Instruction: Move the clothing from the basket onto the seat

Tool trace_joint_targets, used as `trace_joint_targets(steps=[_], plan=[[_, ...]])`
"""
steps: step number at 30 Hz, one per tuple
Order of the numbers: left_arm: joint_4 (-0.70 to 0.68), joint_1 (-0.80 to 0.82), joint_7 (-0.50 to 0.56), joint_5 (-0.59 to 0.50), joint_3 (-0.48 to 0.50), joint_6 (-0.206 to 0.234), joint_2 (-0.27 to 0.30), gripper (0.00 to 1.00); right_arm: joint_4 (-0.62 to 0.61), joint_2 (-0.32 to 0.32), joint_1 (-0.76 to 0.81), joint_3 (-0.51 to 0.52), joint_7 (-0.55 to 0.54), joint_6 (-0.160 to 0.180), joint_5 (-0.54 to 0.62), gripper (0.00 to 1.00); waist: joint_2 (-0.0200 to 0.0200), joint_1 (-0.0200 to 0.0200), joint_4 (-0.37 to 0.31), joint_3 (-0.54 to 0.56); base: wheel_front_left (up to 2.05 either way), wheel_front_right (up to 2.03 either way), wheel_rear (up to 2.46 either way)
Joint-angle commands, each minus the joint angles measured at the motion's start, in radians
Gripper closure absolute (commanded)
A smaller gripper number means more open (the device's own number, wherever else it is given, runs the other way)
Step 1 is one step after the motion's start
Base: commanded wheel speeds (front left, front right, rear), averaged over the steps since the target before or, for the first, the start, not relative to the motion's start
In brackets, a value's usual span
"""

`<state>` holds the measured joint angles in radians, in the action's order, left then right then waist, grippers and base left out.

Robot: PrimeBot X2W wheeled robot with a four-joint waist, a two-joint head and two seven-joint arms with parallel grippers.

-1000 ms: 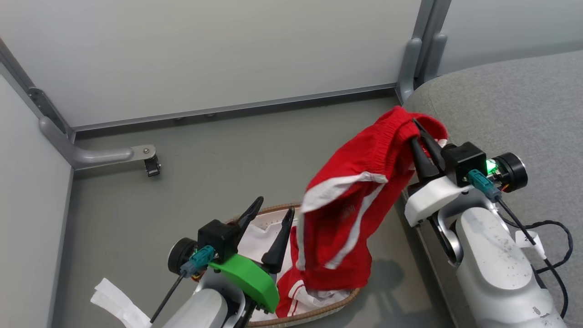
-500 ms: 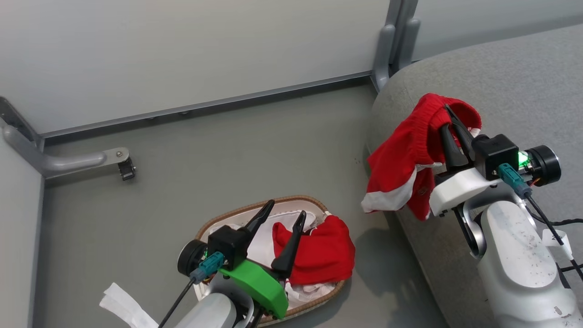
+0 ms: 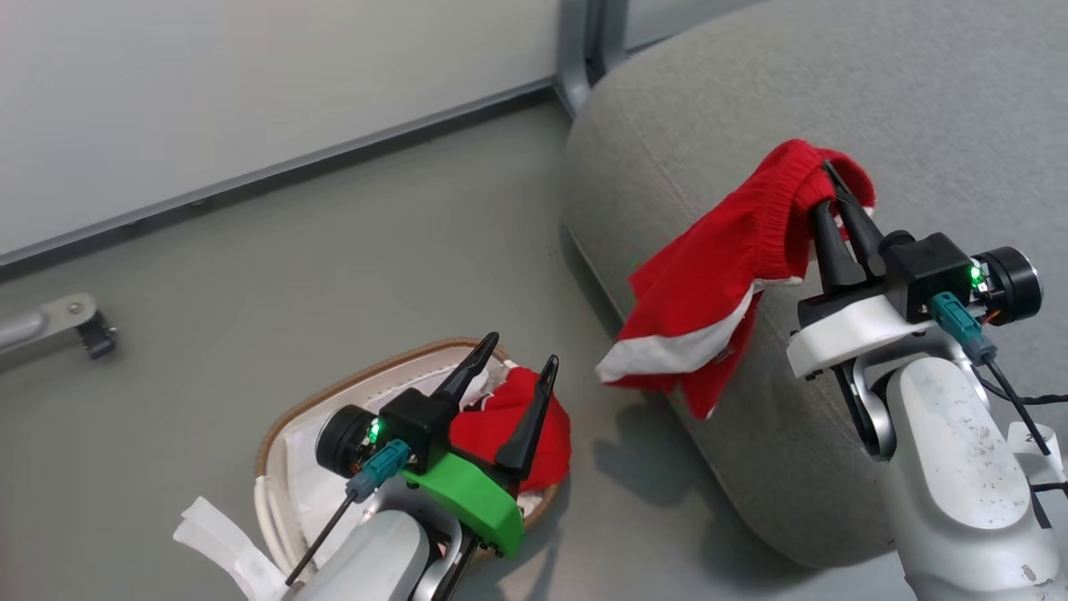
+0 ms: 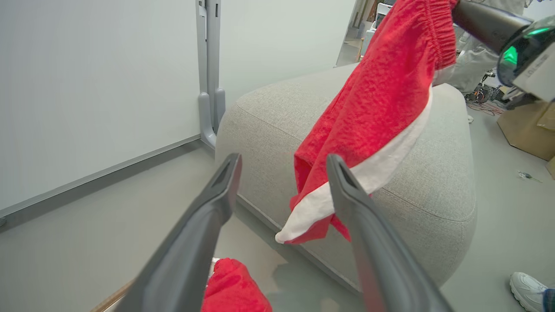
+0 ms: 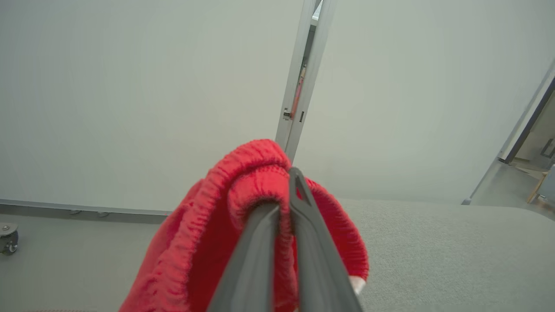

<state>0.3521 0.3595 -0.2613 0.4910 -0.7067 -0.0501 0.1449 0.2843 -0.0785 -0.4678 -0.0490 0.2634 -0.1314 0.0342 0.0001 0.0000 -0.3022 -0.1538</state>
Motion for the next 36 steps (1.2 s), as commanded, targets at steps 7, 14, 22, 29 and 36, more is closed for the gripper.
trace_joint_targets(steps=[7,14,22,29,36], plan=[[0.003,0.036,-0.003,-0.021,-0.002,-0.002,0.018,0.00,-0.011,0.006,-0.004,0.048,0.002,0.001,-0.012,1.00,-0.0001,0.0000,-0.085,-0.099,0.00,0.00,0.00],[-0.008,0.065,0.005,-0.025,-0.006,0.000,0.020,0.00,0.012,-0.028,-0.096,0.116,0.002,0.001,0.004,1.00,-0.0001,0.0000,-0.032,-0.155,0.00,0.00,0.00],[-0.033,0.101,0.011,-0.050,-0.021,0.007,0.029,0.00,0.080,-0.173,-0.327,0.174,0.001,0.001,0.038,1.00,-0.0001,0.0000,0.075,-0.247,0.00,0.00,0.00],[-0.089,0.128,0.014,-0.080,-0.051,0.008,0.013,0.00,0.141,-0.414,-0.583,0.232,-0.055,0.001,0.087,1.00,-0.0001,0.0000,0.194,-0.326,0.00,0.00,0.00],[-0.129,0.149,0.021,-0.098,-0.065,0.015,0.018,0.00,0.217,-0.532,-0.676,0.301,-0.102,0.001,0.136,1.00,-0.0001,0.0000,0.264,-0.410,0.00,0.00,0.00]])
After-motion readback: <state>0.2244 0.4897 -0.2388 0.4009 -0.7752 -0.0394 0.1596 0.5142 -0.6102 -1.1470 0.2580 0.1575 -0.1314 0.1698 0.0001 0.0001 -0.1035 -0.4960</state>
